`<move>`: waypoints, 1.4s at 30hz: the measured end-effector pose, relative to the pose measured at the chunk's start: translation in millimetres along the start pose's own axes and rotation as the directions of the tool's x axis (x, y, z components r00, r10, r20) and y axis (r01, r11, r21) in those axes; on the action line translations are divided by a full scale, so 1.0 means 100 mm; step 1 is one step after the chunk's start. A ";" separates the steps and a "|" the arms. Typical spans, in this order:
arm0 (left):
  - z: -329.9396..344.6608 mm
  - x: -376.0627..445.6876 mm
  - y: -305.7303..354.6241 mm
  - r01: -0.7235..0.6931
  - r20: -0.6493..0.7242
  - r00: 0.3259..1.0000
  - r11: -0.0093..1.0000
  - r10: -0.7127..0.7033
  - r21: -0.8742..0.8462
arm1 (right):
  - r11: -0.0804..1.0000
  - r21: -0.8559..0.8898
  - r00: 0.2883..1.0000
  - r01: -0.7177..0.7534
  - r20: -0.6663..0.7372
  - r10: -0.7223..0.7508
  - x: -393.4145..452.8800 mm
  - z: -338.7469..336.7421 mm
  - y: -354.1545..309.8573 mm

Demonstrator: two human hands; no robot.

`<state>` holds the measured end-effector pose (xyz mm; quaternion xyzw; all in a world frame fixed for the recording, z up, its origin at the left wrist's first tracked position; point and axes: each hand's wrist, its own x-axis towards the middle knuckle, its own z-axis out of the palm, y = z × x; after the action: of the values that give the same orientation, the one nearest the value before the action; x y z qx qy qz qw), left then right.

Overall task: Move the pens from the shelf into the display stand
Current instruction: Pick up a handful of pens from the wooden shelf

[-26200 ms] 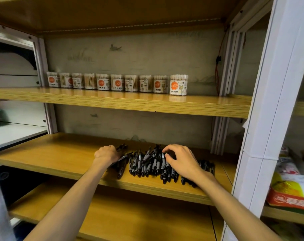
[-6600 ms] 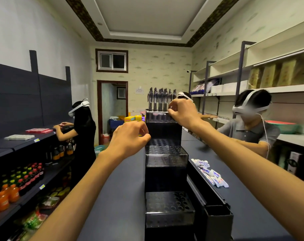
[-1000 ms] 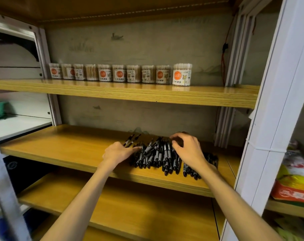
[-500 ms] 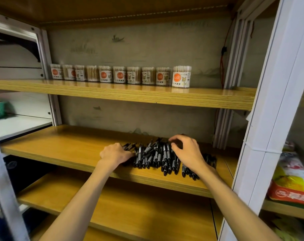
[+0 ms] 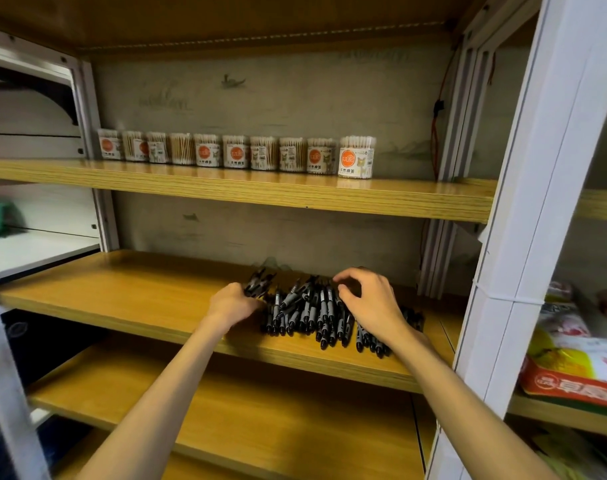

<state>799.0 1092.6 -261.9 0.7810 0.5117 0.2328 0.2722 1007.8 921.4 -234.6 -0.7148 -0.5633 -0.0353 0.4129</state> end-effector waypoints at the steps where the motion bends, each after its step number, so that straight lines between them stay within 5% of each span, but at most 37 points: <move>1: 0.02 0.00 -0.01 0.009 0.006 1.000 1.000 -0.009 0.008 | 1.000 0.000 1.000 0.001 -0.003 -0.001 0.00 0.00 0.00; 8: 0.05 -0.06 0.02 0.072 -0.174 0.984 0.966 -0.029 0.248 | 1.000 -0.023 1.000 0.005 -0.008 -0.005 -0.03 0.00 0.03; 22: 0.00 -0.03 -0.04 0.126 -0.242 0.970 0.853 0.001 0.506 | 0.999 -0.029 1.000 0.018 -0.001 -0.018 -0.05 -0.02 0.02; 26: -0.02 -0.01 -0.09 0.057 -0.294 0.955 0.944 0.043 0.325 | 1.000 -0.020 1.000 0.010 0.007 -0.010 -0.05 -0.01 0.00; 29: -0.02 0.06 -0.12 -0.071 -0.281 0.958 0.996 0.055 -0.045 | 1.000 -0.024 1.000 0.010 0.011 -0.009 -0.04 0.02 -0.01; 33: 0.01 0.05 -0.06 -0.175 -0.297 0.955 0.825 0.009 -0.537 | 1.000 -0.017 1.000 0.015 0.017 -0.014 -0.03 0.05 -0.01; 42: 0.06 0.07 -0.06 -0.144 -0.264 0.961 0.661 -0.085 -0.736 | 0.999 -0.022 1.000 0.025 0.003 -0.025 -0.03 0.03 -0.01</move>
<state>801.5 1099.4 -269.6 0.5676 0.3902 0.5330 0.4913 1004.6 920.9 -237.1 -0.7121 -0.5725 -0.0456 0.4038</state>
